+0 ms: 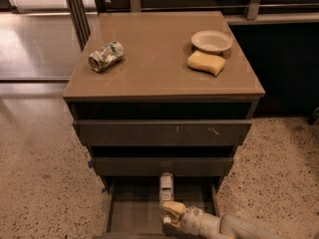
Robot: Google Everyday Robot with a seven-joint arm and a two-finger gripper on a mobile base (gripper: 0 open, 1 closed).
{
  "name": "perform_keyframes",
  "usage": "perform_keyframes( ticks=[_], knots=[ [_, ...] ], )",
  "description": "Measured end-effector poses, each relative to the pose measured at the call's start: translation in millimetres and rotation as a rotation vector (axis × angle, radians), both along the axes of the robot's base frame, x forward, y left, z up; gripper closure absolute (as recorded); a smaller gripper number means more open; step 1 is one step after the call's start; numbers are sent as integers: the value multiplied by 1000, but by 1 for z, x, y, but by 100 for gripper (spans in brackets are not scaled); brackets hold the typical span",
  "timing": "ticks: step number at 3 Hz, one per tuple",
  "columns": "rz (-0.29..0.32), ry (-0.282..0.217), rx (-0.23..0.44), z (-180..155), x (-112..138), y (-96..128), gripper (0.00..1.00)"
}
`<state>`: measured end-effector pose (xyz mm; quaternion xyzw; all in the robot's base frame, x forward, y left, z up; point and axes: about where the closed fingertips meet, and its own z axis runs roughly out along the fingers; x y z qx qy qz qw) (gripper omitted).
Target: Place blue plastic bottle into bottom drawer
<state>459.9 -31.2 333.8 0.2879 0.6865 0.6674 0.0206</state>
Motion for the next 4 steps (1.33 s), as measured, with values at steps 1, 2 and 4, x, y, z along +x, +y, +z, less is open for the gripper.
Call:
perform_keyframes(
  ticks=[1,2,4],
  knots=[
    [-3,17,1,-5,-2,-1,100],
    [-27,55,-35,-22,2,-10,100],
    [-73,183,-176,-86,19,-35,100]
  ],
)
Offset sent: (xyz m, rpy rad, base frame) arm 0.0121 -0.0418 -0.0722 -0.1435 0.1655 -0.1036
